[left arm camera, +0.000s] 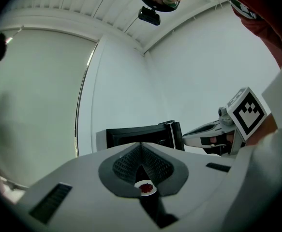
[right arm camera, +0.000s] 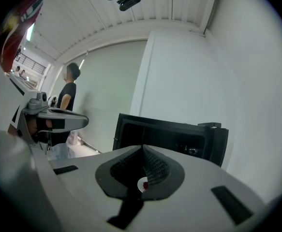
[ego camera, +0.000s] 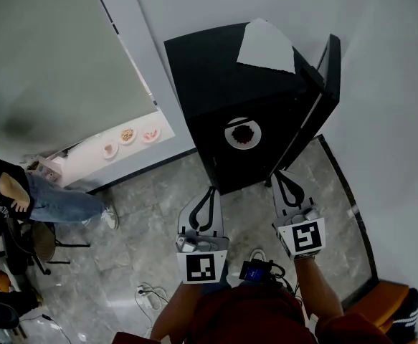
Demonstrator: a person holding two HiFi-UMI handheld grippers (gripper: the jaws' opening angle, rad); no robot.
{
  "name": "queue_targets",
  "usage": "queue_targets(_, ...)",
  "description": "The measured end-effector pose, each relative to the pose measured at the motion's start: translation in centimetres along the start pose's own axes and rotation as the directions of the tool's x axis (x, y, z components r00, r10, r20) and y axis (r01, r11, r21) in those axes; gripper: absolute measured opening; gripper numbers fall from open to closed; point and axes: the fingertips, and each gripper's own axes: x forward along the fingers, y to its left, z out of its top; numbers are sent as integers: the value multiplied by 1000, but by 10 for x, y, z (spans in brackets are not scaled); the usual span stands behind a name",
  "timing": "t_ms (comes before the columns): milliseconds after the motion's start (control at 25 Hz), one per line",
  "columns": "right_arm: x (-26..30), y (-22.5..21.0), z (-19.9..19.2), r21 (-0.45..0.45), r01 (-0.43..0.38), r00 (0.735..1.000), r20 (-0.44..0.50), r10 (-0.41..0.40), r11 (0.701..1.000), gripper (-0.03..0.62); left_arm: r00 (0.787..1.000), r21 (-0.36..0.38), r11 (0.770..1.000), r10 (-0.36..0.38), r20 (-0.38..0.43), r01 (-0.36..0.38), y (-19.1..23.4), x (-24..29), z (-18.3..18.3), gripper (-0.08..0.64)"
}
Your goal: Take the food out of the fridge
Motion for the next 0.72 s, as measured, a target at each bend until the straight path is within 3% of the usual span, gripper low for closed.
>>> queue_targets(120,11,-2,-15,14,1,1000,-23,-1,1000,23,1000,6,1000,-11,-19,11,0,7,-13,15)
queue_targets(240,21,-6,-34,21,-3,999,-50,4,1000,23,997,108,992,-54,-62,60,-4,16,-31,15)
queue_targets(360,32,-10,-52,27,10,999,-48,-9,1000,23,995,90,994,-52,-81,59,-5,23,-49,15)
queue_targets(480,43,-13,-72,29,10,998,-56,-8,1000,23,997,-13,1000,-14,-78,13,-3,32,-68,15)
queue_targets(720,60,-20,-108,40,23,999,-23,-22,999,23,990,21,999,-39,-132,43,-9,41,-113,16)
